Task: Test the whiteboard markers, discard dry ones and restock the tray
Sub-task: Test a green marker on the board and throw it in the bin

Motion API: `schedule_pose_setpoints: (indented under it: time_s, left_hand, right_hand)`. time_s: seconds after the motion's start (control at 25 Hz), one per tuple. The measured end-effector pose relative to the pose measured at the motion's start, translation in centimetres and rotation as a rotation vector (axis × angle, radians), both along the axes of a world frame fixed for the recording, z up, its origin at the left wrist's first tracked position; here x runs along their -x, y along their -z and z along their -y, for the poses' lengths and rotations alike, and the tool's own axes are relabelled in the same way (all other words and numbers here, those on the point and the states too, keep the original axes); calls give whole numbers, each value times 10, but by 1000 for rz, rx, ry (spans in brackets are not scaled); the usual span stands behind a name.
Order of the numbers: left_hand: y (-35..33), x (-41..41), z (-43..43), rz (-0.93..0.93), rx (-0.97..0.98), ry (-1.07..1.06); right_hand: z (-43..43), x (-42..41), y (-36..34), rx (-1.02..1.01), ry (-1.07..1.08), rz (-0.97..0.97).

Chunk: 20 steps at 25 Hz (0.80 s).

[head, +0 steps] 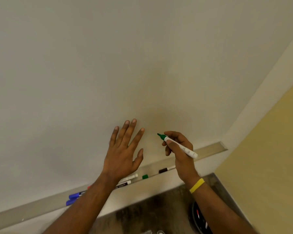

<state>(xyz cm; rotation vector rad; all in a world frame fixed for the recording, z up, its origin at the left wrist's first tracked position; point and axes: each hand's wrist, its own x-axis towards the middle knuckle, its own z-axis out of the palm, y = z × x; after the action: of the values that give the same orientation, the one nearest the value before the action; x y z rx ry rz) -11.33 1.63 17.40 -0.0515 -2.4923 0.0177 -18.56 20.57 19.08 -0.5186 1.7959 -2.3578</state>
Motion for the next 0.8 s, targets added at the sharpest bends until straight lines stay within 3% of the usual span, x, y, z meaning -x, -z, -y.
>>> schedule_pose_setpoints:
  time_s: [0.48,0.64,0.8]
  left_hand:
    - [144,8,-21,919,-190,-9]
    - [163,19,-26,1036,-160,-10]
    - [175,32,-31,1031,-77,-30]
  right_hand:
    - [-50,-27,118,-273,69,320]
    - [-65,-27,138,-319,83,364]
    - [-76,-24,147,-335,84,386]
